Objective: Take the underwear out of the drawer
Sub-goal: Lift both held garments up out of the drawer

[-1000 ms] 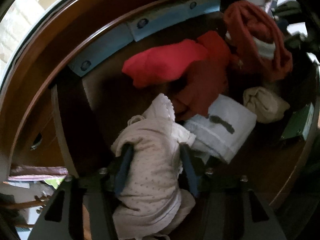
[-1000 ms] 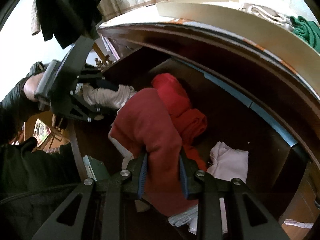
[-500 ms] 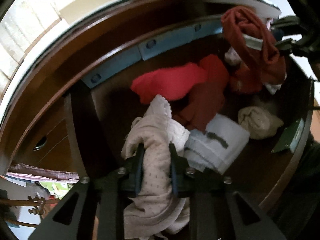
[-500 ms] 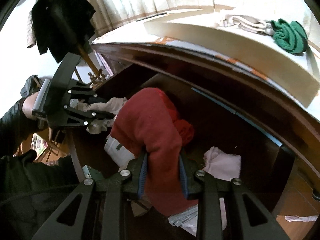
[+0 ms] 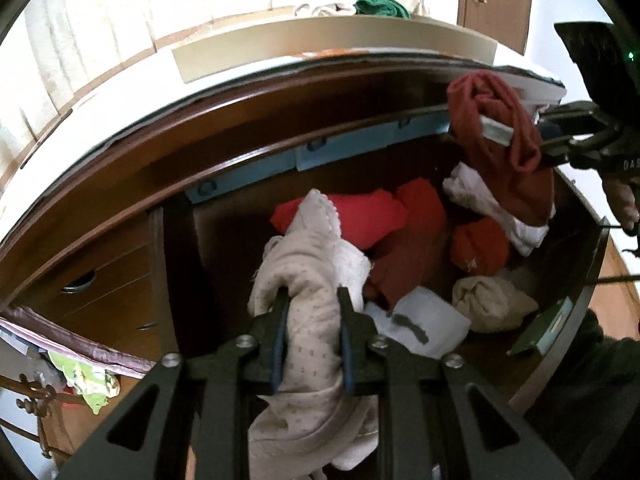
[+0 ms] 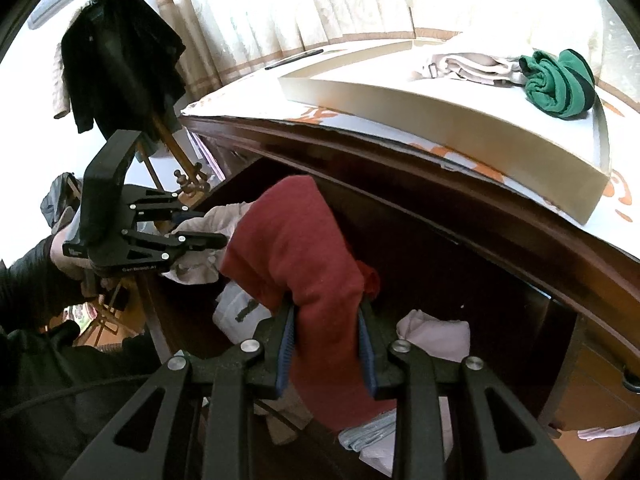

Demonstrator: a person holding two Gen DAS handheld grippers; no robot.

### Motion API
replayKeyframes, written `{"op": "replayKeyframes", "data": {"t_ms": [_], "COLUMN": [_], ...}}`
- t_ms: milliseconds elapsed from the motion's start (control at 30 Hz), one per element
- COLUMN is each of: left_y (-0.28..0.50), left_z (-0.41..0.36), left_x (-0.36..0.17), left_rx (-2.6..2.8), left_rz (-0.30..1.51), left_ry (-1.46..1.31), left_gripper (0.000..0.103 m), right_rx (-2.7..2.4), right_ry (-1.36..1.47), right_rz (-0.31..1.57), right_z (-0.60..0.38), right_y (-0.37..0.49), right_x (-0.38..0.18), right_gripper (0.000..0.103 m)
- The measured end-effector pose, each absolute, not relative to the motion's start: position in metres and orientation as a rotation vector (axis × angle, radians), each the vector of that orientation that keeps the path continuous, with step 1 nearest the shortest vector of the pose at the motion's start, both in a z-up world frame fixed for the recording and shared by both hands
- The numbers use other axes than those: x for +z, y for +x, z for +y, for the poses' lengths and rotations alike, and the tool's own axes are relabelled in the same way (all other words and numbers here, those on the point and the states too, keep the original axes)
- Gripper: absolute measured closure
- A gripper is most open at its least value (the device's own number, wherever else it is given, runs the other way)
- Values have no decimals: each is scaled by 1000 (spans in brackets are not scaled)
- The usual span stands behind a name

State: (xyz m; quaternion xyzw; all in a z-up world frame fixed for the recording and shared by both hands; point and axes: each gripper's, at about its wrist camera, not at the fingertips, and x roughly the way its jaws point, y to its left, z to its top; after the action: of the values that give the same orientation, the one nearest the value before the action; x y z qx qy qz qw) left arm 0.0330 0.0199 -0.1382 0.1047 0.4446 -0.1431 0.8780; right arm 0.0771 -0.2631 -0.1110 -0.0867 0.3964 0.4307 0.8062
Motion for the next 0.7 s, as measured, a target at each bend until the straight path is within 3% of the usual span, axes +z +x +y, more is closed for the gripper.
{"op": "replayKeyframes", "data": {"t_ms": [700], "left_y": [28], "left_z": [22], "left_x": [-124], "left_rx": [-273], "left_rz": [817], "left_ry": [127], "left_gripper": [85], "right_rx": [909], "right_ry": [-128], "right_rz": [783], "right_z": [-278], "right_y": [74], "right_x": [-99], "right_gripper": [73]}}
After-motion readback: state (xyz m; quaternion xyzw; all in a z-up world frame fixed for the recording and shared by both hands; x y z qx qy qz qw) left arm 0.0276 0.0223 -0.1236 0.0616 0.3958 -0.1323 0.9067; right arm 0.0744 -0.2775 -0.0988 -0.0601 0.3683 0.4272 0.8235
